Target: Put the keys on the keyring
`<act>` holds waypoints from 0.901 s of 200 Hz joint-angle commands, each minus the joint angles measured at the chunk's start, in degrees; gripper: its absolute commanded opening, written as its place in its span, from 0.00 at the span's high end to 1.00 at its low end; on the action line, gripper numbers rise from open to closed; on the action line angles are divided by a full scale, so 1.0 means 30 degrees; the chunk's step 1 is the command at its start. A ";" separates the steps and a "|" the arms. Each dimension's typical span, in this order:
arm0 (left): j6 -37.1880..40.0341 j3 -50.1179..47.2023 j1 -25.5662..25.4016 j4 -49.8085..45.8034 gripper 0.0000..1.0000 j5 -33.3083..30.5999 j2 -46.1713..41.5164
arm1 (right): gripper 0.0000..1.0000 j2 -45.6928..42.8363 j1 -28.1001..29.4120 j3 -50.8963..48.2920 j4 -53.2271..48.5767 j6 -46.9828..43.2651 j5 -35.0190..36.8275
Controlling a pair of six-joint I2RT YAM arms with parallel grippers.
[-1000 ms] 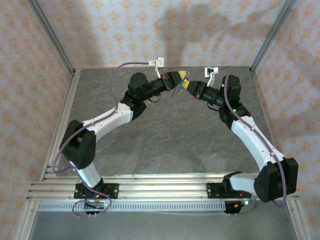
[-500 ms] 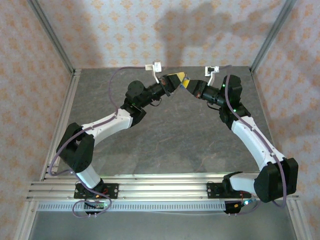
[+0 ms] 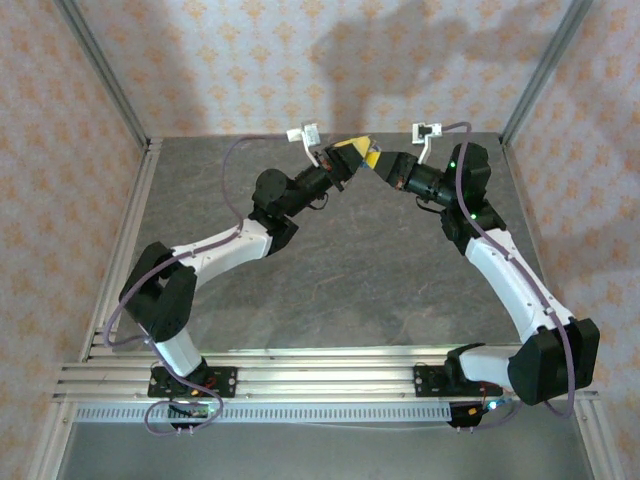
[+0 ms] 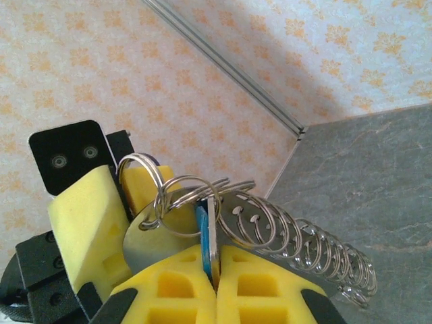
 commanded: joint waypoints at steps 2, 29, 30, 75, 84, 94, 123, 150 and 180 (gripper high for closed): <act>-0.0036 0.0821 -0.0301 0.1976 1.00 -0.0205 0.0195 | 1.00 -0.0447 0.0383 0.0726 -0.0300 -0.0325 -0.0646; -0.0091 0.0865 -0.0302 0.1894 1.00 -0.0264 0.0395 | 1.00 -0.0508 0.1362 0.1221 -0.1426 -0.1369 -0.0939; -0.0094 0.0865 -0.0295 0.1893 1.00 -0.0264 0.0399 | 1.00 -0.0508 0.1396 0.1254 -0.1492 -0.1403 -0.0956; -0.0155 0.0811 -0.0292 0.1747 1.00 -0.0293 0.0502 | 1.00 -0.0610 0.1722 0.1498 -0.3255 -0.2922 -0.0483; -0.0156 0.0777 -0.0310 0.1692 1.00 -0.0321 0.0492 | 1.00 -0.0623 0.1710 0.1462 -0.3257 -0.2906 -0.0352; -0.0155 0.0749 -0.0296 0.1661 1.00 -0.0353 0.0484 | 1.00 -0.0628 0.1693 0.1405 -0.3229 -0.2904 -0.0245; -0.0185 0.0751 -0.0302 0.1407 1.00 -0.0368 0.0434 | 1.00 -0.0697 0.1562 0.1375 -0.3351 -0.2934 -0.0167; -0.0519 0.1000 -0.0288 0.0830 1.00 -0.0243 0.0447 | 1.00 -0.0917 0.1161 0.1073 -0.3645 -0.2997 0.0268; -0.1152 0.1001 -0.0288 0.0604 1.00 -0.0697 0.0392 | 1.00 -0.1094 0.0800 0.0530 -0.3436 -0.2722 0.0527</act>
